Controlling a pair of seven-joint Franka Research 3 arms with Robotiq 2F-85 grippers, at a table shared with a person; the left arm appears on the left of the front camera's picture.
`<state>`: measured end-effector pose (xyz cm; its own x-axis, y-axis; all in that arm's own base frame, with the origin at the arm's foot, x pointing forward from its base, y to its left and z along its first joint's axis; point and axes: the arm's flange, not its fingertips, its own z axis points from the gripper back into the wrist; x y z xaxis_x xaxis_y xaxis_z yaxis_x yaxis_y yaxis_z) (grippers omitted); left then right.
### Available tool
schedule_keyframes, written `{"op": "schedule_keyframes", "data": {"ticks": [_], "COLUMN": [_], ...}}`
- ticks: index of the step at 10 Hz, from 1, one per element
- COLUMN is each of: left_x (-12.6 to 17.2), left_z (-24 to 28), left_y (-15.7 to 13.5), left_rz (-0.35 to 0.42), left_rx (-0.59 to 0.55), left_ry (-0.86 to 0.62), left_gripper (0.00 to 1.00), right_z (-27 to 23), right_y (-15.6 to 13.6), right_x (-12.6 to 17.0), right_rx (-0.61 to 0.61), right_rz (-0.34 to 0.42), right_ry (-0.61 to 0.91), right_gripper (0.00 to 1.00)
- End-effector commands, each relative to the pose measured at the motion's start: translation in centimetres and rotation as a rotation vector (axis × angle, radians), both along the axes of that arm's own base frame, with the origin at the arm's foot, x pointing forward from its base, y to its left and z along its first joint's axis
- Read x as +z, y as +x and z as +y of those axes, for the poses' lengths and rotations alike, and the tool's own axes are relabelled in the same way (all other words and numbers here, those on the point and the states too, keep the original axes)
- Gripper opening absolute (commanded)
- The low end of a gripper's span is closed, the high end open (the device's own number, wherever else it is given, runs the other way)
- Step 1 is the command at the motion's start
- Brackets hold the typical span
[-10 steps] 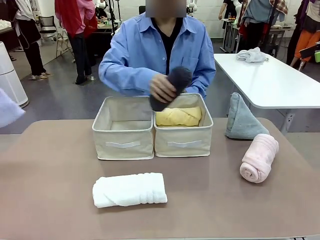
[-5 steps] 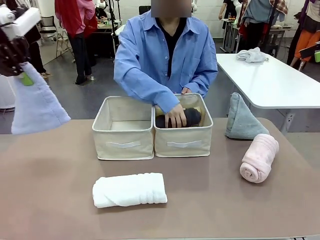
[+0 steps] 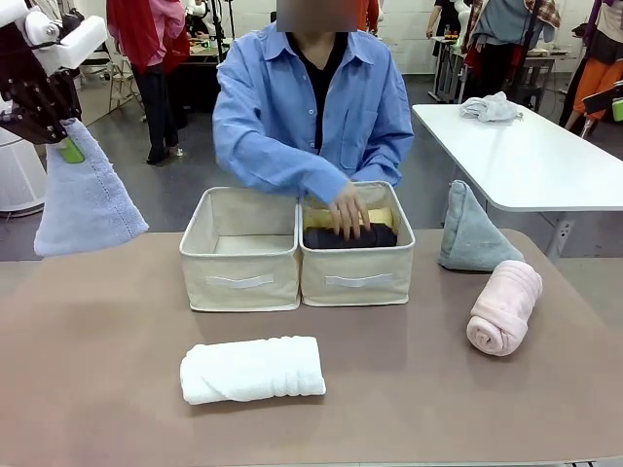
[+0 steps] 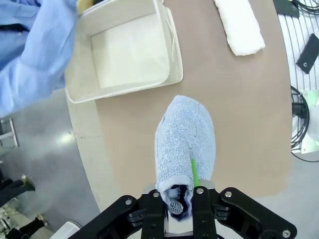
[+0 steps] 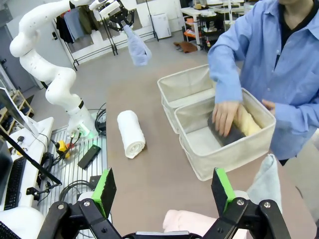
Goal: Sort the towels based on their folding style.
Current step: Pick up one triangle-folded towel and place it in the left Fabric basket.
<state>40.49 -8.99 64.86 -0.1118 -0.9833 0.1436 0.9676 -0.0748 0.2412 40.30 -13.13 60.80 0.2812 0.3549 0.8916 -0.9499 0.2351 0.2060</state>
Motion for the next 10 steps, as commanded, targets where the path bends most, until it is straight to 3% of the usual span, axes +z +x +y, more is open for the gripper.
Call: {"op": "schedule_keyframes", "data": {"ticks": [1, 4, 5, 10], "left_x": [0.1, 0.0, -0.1, 0.7], "left_z": [0.0, -0.1, -1.7, -8.4], "left_y": [-0.4, 0.0, 0.1, 1.9], "left_rz": [-0.006, 0.001, -0.038, -0.048], "left_rx": [-0.019, -0.003, -0.045, 0.088], "left_ry": [0.0, 0.001, 0.055, 0.162], "left_gripper": [0.16, 0.16, 0.16, 0.16], "right_z": [0.0, 0.0, 0.0, 0.0], "right_y": [0.0, 0.0, 0.0, 0.0], "right_x": [0.0, 0.0, 0.0, 0.0], "right_rx": [0.005, 0.005, 0.005, 0.005], "right_rz": [-0.005, -0.005, -0.005, -0.005], "right_ry": [0.008, 0.008, 0.008, 0.008], "right_gripper": [1.0, 1.0, 1.0, 1.0]}}
